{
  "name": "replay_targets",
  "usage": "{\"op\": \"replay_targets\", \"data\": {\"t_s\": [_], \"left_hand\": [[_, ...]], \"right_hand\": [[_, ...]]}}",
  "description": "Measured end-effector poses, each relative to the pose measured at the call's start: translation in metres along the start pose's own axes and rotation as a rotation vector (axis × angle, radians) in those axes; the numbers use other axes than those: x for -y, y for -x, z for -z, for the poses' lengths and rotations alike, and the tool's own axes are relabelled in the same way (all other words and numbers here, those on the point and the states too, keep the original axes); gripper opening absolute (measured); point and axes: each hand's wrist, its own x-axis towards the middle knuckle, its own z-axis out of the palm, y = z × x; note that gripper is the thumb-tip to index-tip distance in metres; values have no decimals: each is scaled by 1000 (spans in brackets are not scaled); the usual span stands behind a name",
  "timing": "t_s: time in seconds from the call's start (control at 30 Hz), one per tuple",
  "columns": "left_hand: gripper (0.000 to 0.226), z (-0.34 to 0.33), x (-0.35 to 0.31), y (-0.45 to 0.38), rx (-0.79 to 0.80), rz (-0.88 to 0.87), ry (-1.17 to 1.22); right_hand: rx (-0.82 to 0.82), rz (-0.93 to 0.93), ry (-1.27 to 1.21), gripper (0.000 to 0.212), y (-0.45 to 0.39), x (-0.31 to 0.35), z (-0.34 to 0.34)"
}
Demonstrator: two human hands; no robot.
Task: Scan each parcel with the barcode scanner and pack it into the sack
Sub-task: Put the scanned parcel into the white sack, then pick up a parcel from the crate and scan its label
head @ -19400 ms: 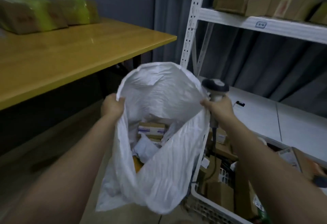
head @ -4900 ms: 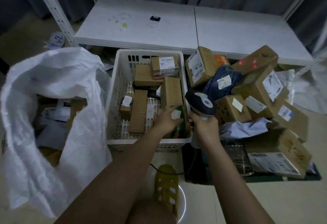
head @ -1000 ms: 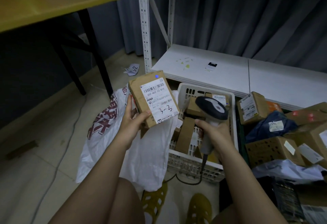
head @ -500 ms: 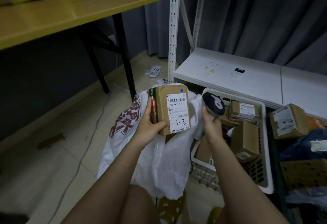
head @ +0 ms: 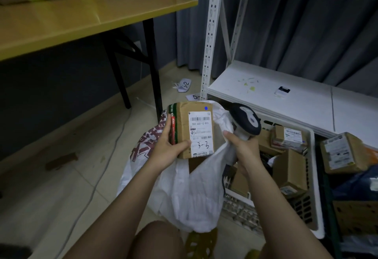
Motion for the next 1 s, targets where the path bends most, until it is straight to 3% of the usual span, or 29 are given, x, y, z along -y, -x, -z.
{"op": "replay_targets", "data": {"t_s": [0.17,0.27,0.37,0.57,0.63,0.7,0.93,1.0], "left_hand": [[110,38,-15,1,-143,28,-250],[109,50,-25,4,-222,-24,-220],[109,47,-29,8,-131,-43,-176],[104,29,-15,4,-65,58,-551],[100,24,-7,-5,-54,-3,-781],[101,19,2,-14,42,-27,-839],[97,2,9,-55,358,-182,-1131],[91,-8,10,-68,288,-254,-1149]], "right_hand": [[58,148,47,33,21,56,-21],[91,226,77,29,32,76,-28],[75,180,128,40,43,76,-35],[37,190,81,36,58,84,-33],[6,222,35,48,58,87,-26],[-21,224,35,59,58,86,-20],[-68,193,78,54,45,70,1],[-70,200,92,54,40,69,-2]]}}
